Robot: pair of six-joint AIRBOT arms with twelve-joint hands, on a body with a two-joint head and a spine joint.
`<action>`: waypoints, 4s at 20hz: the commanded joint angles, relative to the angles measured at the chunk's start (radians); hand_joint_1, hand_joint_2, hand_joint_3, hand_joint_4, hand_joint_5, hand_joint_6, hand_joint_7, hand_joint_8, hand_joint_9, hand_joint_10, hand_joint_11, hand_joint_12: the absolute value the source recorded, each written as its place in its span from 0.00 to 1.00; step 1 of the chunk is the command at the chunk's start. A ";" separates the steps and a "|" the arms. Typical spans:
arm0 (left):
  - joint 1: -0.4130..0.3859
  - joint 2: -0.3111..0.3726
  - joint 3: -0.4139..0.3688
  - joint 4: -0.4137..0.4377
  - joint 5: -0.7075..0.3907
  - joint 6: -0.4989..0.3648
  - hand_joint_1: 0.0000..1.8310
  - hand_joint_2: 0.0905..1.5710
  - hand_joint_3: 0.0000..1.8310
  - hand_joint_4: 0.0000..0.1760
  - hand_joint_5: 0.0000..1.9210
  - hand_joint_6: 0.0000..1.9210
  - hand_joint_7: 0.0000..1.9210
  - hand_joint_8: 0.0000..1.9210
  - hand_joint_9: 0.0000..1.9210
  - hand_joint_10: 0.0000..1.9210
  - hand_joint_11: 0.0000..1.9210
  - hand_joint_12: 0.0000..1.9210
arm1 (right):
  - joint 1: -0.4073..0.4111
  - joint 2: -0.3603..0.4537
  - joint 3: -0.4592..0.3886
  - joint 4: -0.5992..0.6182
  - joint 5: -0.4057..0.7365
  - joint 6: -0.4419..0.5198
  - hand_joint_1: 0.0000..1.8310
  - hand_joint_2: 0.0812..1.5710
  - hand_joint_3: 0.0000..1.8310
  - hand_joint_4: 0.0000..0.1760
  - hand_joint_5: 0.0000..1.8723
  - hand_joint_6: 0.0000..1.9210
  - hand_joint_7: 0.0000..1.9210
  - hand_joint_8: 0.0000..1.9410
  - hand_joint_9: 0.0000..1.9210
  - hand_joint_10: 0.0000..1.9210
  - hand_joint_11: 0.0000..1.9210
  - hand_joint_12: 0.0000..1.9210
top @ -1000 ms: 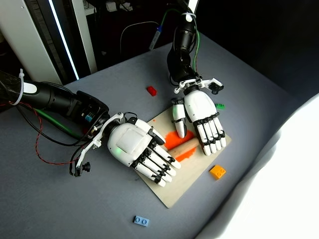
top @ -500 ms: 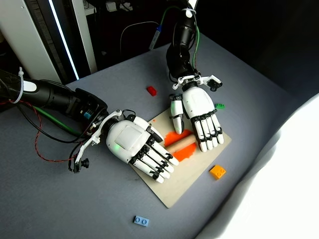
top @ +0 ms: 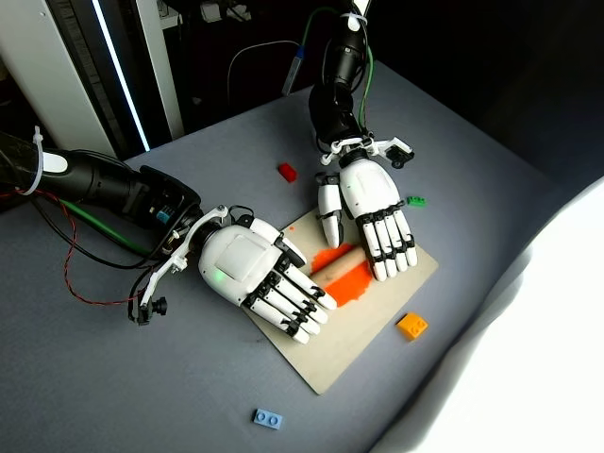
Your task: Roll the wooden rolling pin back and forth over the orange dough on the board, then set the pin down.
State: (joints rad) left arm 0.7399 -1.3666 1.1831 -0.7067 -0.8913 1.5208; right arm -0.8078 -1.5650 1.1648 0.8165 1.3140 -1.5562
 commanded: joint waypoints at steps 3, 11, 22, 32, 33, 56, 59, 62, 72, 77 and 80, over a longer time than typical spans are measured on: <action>0.002 0.014 -0.011 0.043 -0.097 -0.001 0.00 1.00 0.02 0.00 0.08 0.00 0.09 0.00 0.06 0.00 0.00 0.06 | -0.004 0.002 -0.007 -0.062 0.092 -0.004 0.00 1.00 0.06 0.00 0.16 0.00 0.19 0.00 0.17 0.00 0.00 0.35; 0.015 0.037 -0.048 0.047 -0.119 -0.007 0.00 1.00 0.03 0.00 0.10 0.00 0.10 0.00 0.07 0.00 0.00 0.09 | -0.018 0.002 -0.036 -0.068 0.123 -0.035 0.00 1.00 0.06 0.00 0.18 0.00 0.19 0.00 0.17 0.00 0.00 0.37; 0.028 0.068 -0.082 0.055 -0.132 -0.007 0.00 1.00 0.03 0.00 0.10 0.00 0.10 0.00 0.07 0.00 0.00 0.11 | -0.030 0.002 -0.061 -0.068 0.151 -0.061 0.00 1.00 0.06 0.00 0.18 0.00 0.20 0.00 0.17 0.00 0.00 0.37; 0.039 0.092 -0.116 0.055 -0.135 0.004 0.00 1.00 0.03 0.00 0.11 0.00 0.11 0.00 0.08 0.00 0.00 0.13 | -0.034 0.000 -0.073 -0.072 0.174 -0.075 0.00 1.00 0.05 0.00 0.17 0.00 0.19 0.00 0.16 0.00 0.00 0.36; 0.041 0.093 -0.120 0.055 -0.135 0.006 0.00 1.00 0.03 0.00 0.11 0.00 0.10 0.00 0.08 0.00 0.00 0.13 | -0.034 0.000 -0.073 -0.074 0.176 -0.076 0.00 1.00 0.05 0.00 0.17 0.00 0.19 0.00 0.16 0.00 0.00 0.36; 0.065 0.114 -0.163 0.059 -0.144 0.007 0.00 1.00 0.03 0.00 0.09 0.00 0.10 0.00 0.07 0.00 0.00 0.10 | -0.043 -0.001 -0.091 -0.083 0.197 -0.090 0.00 1.00 0.06 0.00 0.18 0.00 0.20 0.00 0.17 0.00 0.00 0.38; 0.058 0.116 -0.163 0.059 -0.144 0.007 0.00 1.00 0.03 0.00 0.10 0.00 0.10 0.00 0.08 0.00 0.00 0.13 | -0.035 -0.001 -0.091 -0.092 0.208 -0.093 0.00 1.00 0.06 0.00 0.17 0.00 0.19 0.00 0.16 0.00 0.00 0.36; 0.045 0.123 -0.163 0.059 -0.143 0.007 0.00 1.00 0.03 0.00 0.10 0.00 0.11 0.00 0.08 0.00 0.00 0.13 | -0.027 0.001 -0.090 -0.113 0.220 -0.093 0.00 1.00 0.06 0.00 0.17 0.00 0.20 0.00 0.16 0.00 0.00 0.37; -0.026 0.159 -0.163 0.058 -0.097 0.007 0.00 1.00 0.03 0.00 0.10 0.00 0.11 0.00 0.08 0.00 0.00 0.12 | 0.011 0.015 -0.090 -0.124 0.241 -0.095 0.00 1.00 0.06 0.00 0.18 0.00 0.20 0.00 0.17 0.00 0.00 0.38; -0.087 0.190 -0.165 0.058 -0.021 0.017 0.00 1.00 0.03 0.00 0.10 0.00 0.11 0.00 0.07 0.00 0.00 0.12 | 0.053 0.063 -0.091 -0.125 0.200 -0.096 0.00 1.00 0.06 0.00 0.18 0.00 0.20 0.00 0.17 0.00 0.00 0.39; -0.113 0.217 -0.177 0.059 0.037 0.021 0.00 1.00 0.03 0.00 0.11 0.00 0.11 0.00 0.07 0.00 0.00 0.12 | 0.071 0.130 -0.091 -0.156 0.142 -0.056 0.00 1.00 0.05 0.00 0.18 0.00 0.20 0.00 0.17 0.00 0.00 0.38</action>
State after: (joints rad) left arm 0.6350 -1.1530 1.0039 -0.6884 -0.7734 1.5425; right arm -0.7483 -1.4265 1.0737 0.7219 1.3651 -1.6066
